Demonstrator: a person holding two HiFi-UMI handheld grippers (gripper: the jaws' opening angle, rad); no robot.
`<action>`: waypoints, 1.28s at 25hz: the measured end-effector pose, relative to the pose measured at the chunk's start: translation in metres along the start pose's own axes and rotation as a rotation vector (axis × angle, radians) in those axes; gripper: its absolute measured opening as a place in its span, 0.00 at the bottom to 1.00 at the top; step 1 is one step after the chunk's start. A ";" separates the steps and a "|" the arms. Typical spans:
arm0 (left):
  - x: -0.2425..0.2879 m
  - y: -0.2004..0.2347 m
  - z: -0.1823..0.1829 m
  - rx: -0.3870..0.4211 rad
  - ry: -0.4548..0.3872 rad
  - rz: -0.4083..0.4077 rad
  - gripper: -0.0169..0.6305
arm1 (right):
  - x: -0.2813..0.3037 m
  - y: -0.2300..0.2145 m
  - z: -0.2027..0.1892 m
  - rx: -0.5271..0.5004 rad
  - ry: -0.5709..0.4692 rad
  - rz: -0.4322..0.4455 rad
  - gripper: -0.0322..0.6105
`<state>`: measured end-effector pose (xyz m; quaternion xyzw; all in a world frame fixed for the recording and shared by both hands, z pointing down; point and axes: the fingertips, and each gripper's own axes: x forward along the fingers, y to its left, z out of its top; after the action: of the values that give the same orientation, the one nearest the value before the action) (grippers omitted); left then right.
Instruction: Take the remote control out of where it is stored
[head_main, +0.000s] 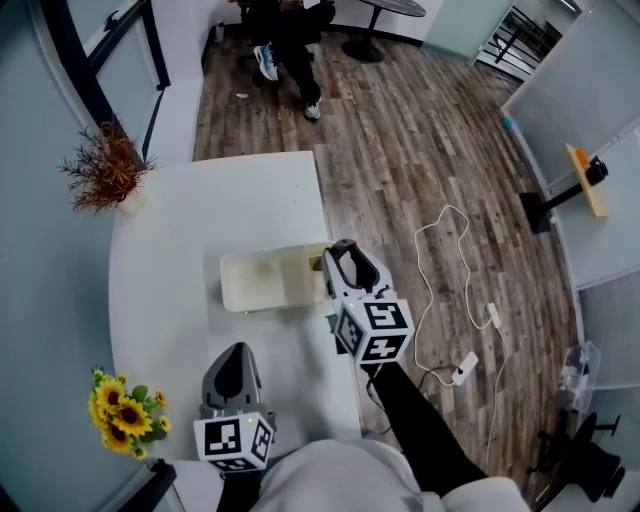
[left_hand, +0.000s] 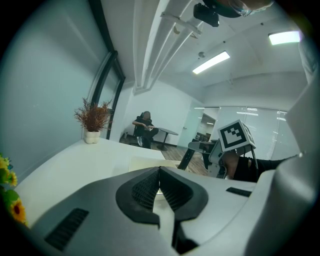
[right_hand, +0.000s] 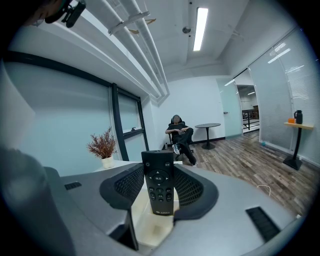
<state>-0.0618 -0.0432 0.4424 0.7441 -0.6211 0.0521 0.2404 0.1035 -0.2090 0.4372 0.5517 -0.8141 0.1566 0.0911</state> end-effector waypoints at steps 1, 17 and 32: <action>0.000 0.000 0.000 0.000 0.000 0.000 0.04 | 0.000 0.000 0.000 0.000 0.000 0.000 0.34; -0.001 -0.004 0.001 0.007 -0.006 -0.004 0.04 | -0.004 0.000 0.004 0.004 -0.011 0.005 0.34; -0.007 -0.011 0.003 0.017 -0.019 -0.009 0.04 | -0.014 0.000 0.012 0.008 -0.038 0.014 0.34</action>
<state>-0.0539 -0.0365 0.4339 0.7492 -0.6198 0.0491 0.2285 0.1089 -0.2013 0.4211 0.5491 -0.8190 0.1501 0.0723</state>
